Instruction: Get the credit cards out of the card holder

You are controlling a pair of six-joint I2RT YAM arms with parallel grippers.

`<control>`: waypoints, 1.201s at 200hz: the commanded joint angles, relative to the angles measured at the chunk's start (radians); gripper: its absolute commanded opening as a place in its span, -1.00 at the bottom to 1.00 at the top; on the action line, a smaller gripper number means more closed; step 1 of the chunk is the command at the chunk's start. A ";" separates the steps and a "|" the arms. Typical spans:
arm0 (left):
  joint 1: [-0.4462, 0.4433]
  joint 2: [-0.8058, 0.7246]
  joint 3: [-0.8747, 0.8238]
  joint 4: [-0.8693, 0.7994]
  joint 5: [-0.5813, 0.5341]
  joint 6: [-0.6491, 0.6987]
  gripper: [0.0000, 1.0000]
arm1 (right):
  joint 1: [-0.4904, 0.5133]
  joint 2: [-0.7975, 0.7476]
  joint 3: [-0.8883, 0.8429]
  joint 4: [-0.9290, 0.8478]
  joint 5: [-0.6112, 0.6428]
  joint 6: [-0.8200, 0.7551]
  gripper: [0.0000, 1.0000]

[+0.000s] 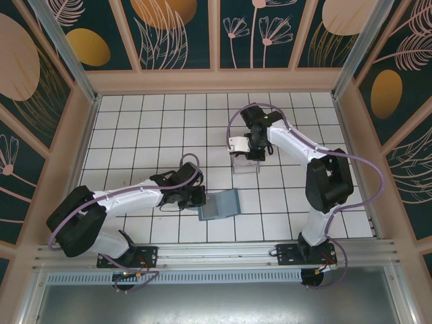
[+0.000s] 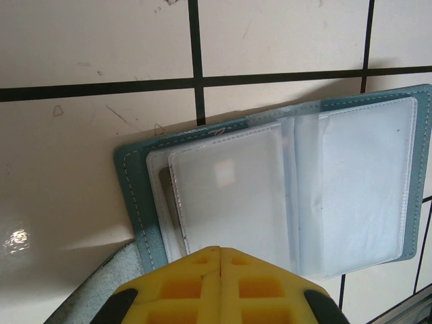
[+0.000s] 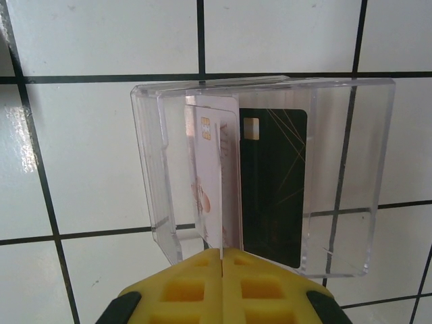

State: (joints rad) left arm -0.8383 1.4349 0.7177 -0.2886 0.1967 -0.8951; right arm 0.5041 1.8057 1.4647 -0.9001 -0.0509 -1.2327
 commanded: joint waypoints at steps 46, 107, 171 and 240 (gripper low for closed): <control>-0.004 -0.010 -0.006 -0.007 -0.019 -0.012 -0.97 | -0.005 0.053 0.032 -0.064 -0.059 -0.010 -1.00; -0.003 -0.010 -0.005 -0.019 -0.018 -0.008 -0.97 | 0.002 0.089 0.053 -0.097 -0.096 0.005 -0.95; -0.002 -0.017 0.008 -0.038 -0.032 -0.003 -0.97 | 0.007 0.070 0.037 0.007 0.016 0.014 -0.57; -0.004 -0.023 0.003 -0.032 -0.034 -0.011 -0.97 | 0.020 -0.007 -0.024 0.051 -0.001 0.028 -0.30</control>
State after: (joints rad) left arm -0.8383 1.4345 0.7181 -0.2966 0.1745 -0.8951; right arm 0.5098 1.8637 1.4574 -0.8383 -0.0208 -1.2228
